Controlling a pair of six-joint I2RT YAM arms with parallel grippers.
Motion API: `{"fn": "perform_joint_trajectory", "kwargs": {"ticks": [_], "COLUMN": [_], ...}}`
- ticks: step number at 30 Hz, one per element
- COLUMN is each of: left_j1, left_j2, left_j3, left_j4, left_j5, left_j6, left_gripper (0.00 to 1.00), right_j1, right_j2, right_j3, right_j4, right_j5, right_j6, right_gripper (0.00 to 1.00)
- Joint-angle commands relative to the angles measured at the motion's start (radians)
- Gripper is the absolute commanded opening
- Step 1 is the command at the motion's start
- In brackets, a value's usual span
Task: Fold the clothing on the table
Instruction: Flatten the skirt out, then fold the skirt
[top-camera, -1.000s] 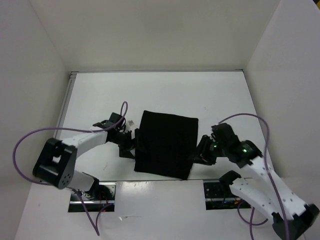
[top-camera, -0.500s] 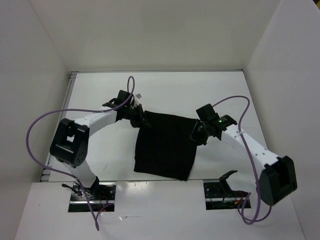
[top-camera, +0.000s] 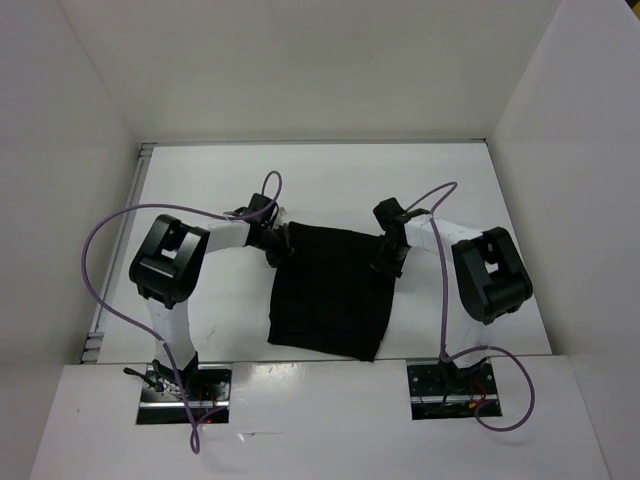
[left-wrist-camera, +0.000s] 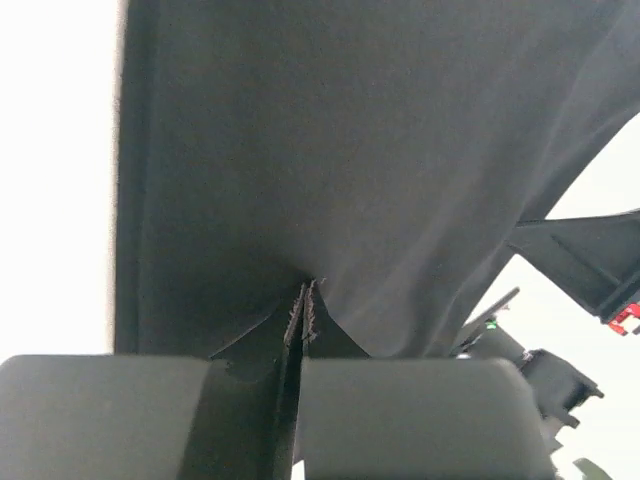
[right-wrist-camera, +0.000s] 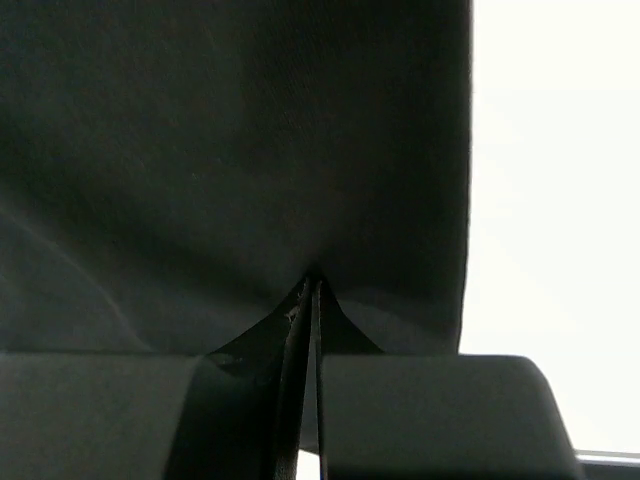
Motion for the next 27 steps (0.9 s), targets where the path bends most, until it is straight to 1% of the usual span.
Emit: {"fn": "perform_joint_trajectory", "kwargs": {"ticks": [1, 3, 4, 6, 7, 8, 10, 11, 12, 13, 14, 15, 16, 17, 18, 19, 20, 22, 24, 26, 27], "left_j1": [0.033, 0.047, 0.058, 0.071, 0.082, 0.105, 0.131, 0.154, 0.163, 0.163, 0.176, 0.185, 0.185, 0.185, 0.196, 0.196, 0.196, 0.196, 0.153, 0.131, 0.112], "left_j2": [0.064, 0.103, 0.117, 0.157, 0.174, 0.211, 0.246, 0.258, 0.258, 0.258, 0.204, 0.17, 0.091, 0.05, 0.01, -0.06, -0.085, -0.137, -0.156, -0.168, -0.179], "left_j3": [0.048, 0.09, 0.14, 0.197, 0.234, 0.312, 0.393, 0.464, 0.484, 0.484, 0.484, 0.426, 0.386, 0.347, 0.308, 0.235, 0.21, 0.178, 0.139, 0.105, 0.058], "left_j4": [0.037, 0.025, 0.025, 0.014, 0.0, -0.012, -0.026, -0.046, -0.046, -0.046, -0.029, -0.008, 0.018, 0.057, 0.072, 0.086, 0.086, 0.054, 0.028, 0.01, 0.009], "left_j5": [-0.029, -0.029, -0.029, -0.038, -0.038, -0.038, -0.005, 0.008, 0.018, 0.028, 0.028, 0.028, 0.037, 0.037, 0.037, 0.037, 0.037, 0.037, 0.037, 0.037, 0.037], "left_j6": [-0.015, -0.015, -0.015, -0.015, -0.015, -0.015, -0.025, -0.025, -0.025, -0.025, -0.034, -0.047, -0.058, -0.067, -0.08, -0.08, -0.08, -0.071, -0.06, -0.06, -0.06], "left_gripper": [0.0, 0.0, 0.0, 0.0, 0.0, 0.0, 0.0, 0.0, 0.0, 0.0, 0.03, 0.08, 0.24, 0.3, 0.34, 0.39, 0.4, 0.36, 0.3, 0.3, 0.27], "right_j1": [-0.038, -0.061, -0.087, -0.112, -0.124, -0.147, -0.167, -0.167, -0.167, -0.167, -0.167, -0.156, -0.156, -0.156, -0.146, -0.145, -0.126, -0.106, -0.087, -0.078, -0.066], "right_j2": [0.053, 0.109, 0.131, 0.192, 0.211, 0.226, 0.266, 0.266, 0.266, 0.216, 0.176, 0.132, 0.039, -0.002, -0.036, -0.085, -0.1, -0.131, -0.177, -0.208, -0.208], "right_j3": [0.087, 0.144, 0.168, 0.256, 0.326, 0.364, 0.459, 0.481, 0.498, 0.498, 0.471, 0.443, 0.378, 0.348, 0.296, 0.278, 0.259, 0.198, 0.129, 0.093, 0.066], "right_j4": [0.053, 0.053, 0.042, 0.03, 0.014, 0.004, 0.004, 0.004, 0.004, 0.004, 0.043, 0.068, 0.089, 0.089, 0.089, 0.07, 0.03, -0.002, -0.012, -0.012, -0.012], "right_j5": [0.031, 0.031, 0.031, 0.031, 0.031, 0.031, 0.02, 0.02, 0.02, 0.032, 0.032, 0.032, 0.032, 0.032, 0.017, 0.017, 0.017, 0.031, 0.031, 0.002, 0.002], "right_j6": [-0.04, -0.063, -0.08, -0.1, -0.109, -0.131, -0.154, -0.163, -0.174, -0.174, -0.174, -0.174, -0.174, -0.174, -0.142, -0.13, -0.119, -0.091, -0.064, -0.044, -0.034], "right_gripper": [0.08, 0.08, 0.08, 0.08, 0.08, 0.08, 0.09, 0.09, 0.09, 0.09, 0.13, 0.14, 0.15, 0.18, 0.18, 0.18, 0.18, 0.18, 0.18, 0.18, 0.16]}}
